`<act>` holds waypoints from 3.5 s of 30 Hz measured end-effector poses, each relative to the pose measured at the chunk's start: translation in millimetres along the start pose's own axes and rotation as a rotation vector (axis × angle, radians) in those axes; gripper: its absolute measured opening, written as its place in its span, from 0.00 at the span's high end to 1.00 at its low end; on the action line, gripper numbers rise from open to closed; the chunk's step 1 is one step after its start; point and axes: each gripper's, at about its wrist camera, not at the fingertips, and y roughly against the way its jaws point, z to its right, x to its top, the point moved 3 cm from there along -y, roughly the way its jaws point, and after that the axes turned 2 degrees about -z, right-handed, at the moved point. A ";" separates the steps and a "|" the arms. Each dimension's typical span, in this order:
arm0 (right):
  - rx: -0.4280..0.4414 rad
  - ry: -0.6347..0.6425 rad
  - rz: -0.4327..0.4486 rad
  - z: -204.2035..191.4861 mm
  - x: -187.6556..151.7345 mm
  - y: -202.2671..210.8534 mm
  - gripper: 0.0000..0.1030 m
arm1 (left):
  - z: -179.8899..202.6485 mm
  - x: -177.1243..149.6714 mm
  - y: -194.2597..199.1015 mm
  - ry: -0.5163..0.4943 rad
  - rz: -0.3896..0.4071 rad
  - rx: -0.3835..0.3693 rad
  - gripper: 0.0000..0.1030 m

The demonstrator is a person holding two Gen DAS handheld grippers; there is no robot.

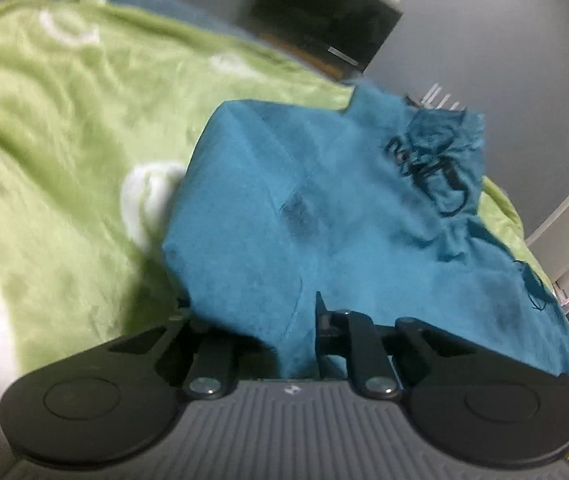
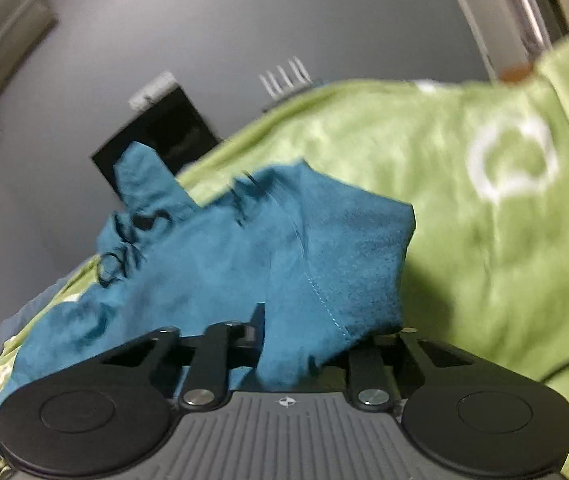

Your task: Fold large clothes

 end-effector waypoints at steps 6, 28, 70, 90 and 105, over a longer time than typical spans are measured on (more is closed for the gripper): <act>0.031 -0.003 0.014 -8.1 14.2 40.7 0.86 | 23.9 -3.9 47.7 -0.097 0.009 0.009 0.91; -0.198 0.069 0.132 4.3 13.6 113.4 0.20 | 19.8 -11.2 152.2 -0.250 0.225 0.326 0.21; 0.075 0.523 -0.076 -215.7 128.1 -240.2 0.27 | 78.8 -23.1 -20.2 -0.491 -0.120 0.083 0.11; 0.536 0.471 -0.033 -178.4 102.2 -130.8 0.98 | 61.5 -29.4 -40.5 -0.452 -0.125 0.022 0.11; 0.270 0.570 -0.246 -66.6 -14.5 29.1 0.76 | 41.9 -9.0 29.6 -0.332 0.115 0.243 0.11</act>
